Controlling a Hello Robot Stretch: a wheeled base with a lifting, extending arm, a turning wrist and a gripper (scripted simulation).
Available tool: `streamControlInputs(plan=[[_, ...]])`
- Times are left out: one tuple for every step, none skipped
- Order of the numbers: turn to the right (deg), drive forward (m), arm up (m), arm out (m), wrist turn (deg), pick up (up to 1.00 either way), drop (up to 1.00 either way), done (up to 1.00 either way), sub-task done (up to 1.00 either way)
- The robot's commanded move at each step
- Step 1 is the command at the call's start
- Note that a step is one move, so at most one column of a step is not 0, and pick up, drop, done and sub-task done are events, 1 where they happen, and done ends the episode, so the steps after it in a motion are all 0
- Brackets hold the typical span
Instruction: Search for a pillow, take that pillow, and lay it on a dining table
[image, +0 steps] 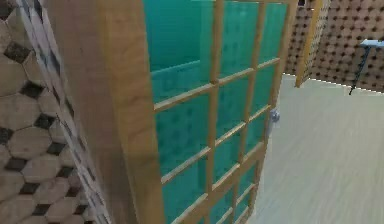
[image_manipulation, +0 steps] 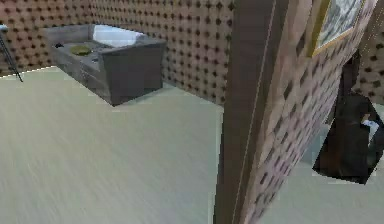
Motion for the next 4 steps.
streamControlInputs(plan=[[42.0, 0.00, 0.00, 0.00, 0.0, 0.00, 0.00, 0.00, 0.00], [0.0, 0.25, 0.00, 0.00, 0.0, 0.00, 0.00, 0.00, 0.00], [36.0, 0.00, 0.00, 0.00, 0.0, 0.00, 0.00, 0.00, 0.00], [0.0, 0.25, 0.00, 0.00, 0.0, 0.00, 0.00, 0.00, 0.00]])
